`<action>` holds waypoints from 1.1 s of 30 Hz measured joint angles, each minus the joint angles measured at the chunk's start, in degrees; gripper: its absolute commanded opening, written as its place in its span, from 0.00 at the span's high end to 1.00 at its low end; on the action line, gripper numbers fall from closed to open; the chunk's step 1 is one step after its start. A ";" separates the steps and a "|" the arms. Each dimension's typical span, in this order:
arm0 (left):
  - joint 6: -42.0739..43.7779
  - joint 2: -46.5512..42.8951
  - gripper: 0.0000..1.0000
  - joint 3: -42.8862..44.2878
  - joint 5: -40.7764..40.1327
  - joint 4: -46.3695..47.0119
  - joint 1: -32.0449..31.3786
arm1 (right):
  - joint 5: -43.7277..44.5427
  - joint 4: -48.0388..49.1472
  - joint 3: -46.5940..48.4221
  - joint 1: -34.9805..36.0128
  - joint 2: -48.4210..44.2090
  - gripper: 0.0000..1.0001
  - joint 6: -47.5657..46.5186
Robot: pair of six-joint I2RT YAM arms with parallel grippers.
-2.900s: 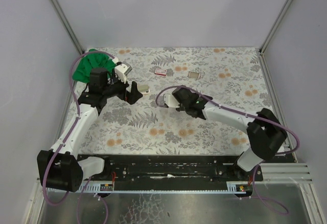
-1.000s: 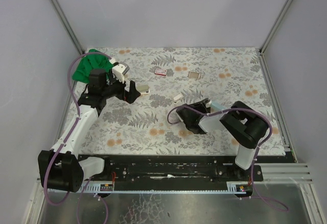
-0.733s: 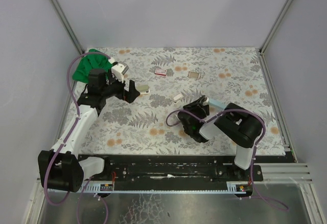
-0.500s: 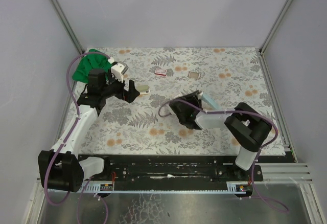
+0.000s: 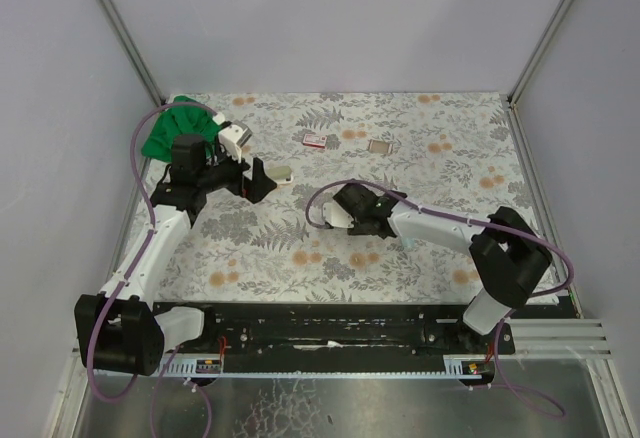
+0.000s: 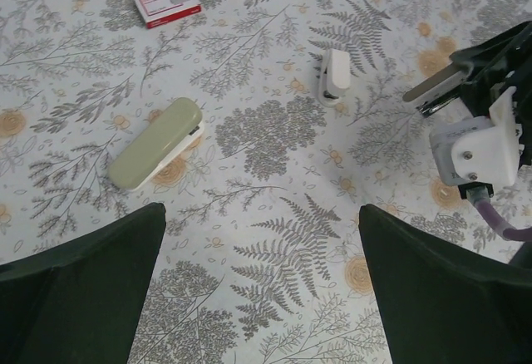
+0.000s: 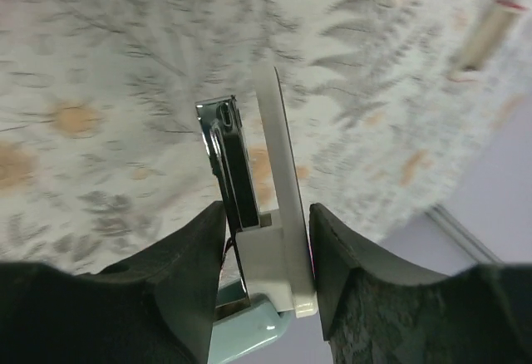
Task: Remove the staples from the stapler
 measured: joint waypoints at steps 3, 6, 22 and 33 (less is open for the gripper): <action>0.70 -0.09 0.00 0.00 2.80 -0.04 0.00 | -9.55 -6.51 2.36 -1.07 -0.02 0.48 3.45; 1.46 -0.20 0.00 0.00 5.73 -0.11 0.00 | -17.68 -10.45 4.79 -2.32 -0.42 0.48 5.38; 3.19 1.73 0.00 -0.39 9.57 -0.17 -4.81 | -40.68 -18.36 8.35 -10.27 -3.39 0.35 9.22; 2.60 1.73 0.00 -0.44 4.02 -0.17 -4.83 | -41.94 -17.42 5.79 -12.31 -13.55 0.13 7.21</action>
